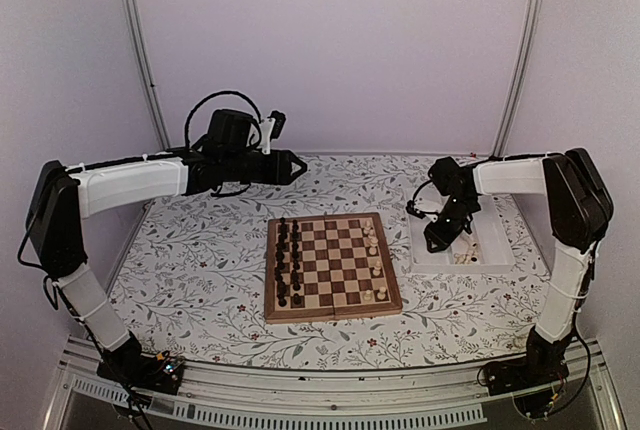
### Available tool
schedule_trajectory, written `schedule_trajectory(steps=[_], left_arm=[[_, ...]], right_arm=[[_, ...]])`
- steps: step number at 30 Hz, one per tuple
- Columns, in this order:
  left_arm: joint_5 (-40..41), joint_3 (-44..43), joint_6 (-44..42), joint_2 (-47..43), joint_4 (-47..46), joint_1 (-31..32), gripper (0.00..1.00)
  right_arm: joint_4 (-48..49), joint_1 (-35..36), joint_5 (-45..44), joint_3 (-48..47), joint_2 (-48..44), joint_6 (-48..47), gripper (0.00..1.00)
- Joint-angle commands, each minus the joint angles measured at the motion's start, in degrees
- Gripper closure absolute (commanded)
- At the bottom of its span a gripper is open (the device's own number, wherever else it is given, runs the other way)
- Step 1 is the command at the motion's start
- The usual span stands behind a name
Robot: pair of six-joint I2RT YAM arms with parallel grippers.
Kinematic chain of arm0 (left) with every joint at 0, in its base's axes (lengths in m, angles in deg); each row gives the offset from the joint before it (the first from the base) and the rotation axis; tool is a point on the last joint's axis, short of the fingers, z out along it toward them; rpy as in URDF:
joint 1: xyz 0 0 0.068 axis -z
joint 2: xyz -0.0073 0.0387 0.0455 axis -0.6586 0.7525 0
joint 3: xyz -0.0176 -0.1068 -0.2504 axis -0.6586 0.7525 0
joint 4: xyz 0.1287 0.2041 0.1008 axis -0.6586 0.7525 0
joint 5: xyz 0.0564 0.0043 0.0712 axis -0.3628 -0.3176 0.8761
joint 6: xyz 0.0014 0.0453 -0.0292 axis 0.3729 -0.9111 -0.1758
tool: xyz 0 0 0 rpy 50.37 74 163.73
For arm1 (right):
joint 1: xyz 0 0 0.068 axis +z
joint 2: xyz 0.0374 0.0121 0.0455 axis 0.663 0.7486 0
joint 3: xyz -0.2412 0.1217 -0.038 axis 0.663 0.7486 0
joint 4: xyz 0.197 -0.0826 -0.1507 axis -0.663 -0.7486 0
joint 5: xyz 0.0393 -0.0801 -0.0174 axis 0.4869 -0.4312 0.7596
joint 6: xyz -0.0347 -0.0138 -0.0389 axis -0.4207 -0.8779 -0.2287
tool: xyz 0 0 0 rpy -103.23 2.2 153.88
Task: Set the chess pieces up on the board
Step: Pick up the chess piece from the storage box, then place the chess piece on the chessboard.
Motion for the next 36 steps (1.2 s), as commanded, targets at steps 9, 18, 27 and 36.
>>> schedule_trajectory(steps=[9, 18, 27, 36], left_arm=[[0.1, 0.52, 0.18, -0.78, 0.16, 0.7, 0.5], [-3.11, 1.28, -0.05, -0.94, -2.13, 0.75, 0.49], [-16.09, -1.45, 5.31, 4.04, -11.76, 3.55, 0.5], [-26.19, -6.05, 14.36, 12.31, -21.55, 7.83, 0.51]], right_arm=[[-0.94, 0.18, -1.13, 1.23, 0.17, 0.39, 0.78], [-0.71, 0.13, -0.41, 0.43, -2.7, -0.95, 0.94], [5.22, 0.18, 24.15, 2.15, -18.89, -9.36, 0.95], [7.63, 3.12, 35.58, 1.14, -25.01, -12.41, 0.93]])
